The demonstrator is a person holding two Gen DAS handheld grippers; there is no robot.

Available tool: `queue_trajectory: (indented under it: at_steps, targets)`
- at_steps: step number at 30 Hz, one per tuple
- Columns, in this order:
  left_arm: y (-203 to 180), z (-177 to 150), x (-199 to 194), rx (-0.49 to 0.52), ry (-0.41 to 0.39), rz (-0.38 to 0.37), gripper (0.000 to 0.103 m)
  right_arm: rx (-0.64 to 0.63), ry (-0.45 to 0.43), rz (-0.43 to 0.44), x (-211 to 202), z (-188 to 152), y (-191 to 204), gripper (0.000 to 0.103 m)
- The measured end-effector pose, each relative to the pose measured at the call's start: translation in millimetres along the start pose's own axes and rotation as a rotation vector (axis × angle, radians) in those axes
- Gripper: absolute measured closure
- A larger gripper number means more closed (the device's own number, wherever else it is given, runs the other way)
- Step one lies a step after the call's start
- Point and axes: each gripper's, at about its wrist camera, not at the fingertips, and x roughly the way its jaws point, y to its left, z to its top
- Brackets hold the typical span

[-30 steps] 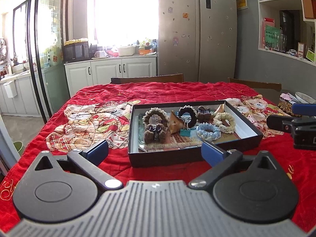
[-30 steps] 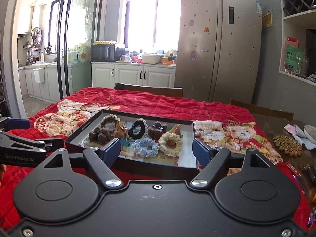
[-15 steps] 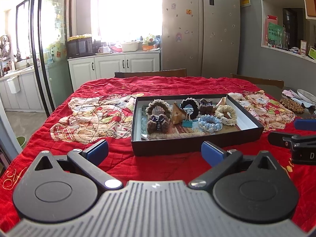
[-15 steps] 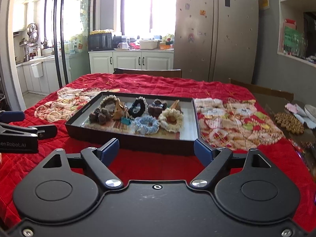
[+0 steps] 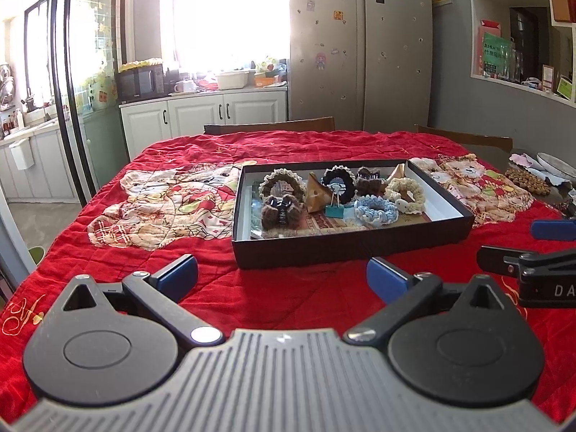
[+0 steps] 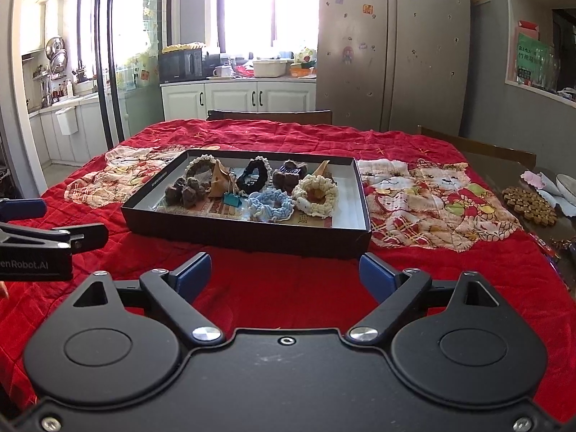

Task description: Organize objects

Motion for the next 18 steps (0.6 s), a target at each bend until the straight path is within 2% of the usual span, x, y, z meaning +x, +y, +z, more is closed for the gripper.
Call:
queue_trajectory:
  at_steps: [18]
  targets:
    - [-3.3, -1.3, -1.7, -0.001, 0.009, -0.014, 0.000, 0.009, 0.015, -0.001, 2.4, -2.7, -0.6, 0.012]
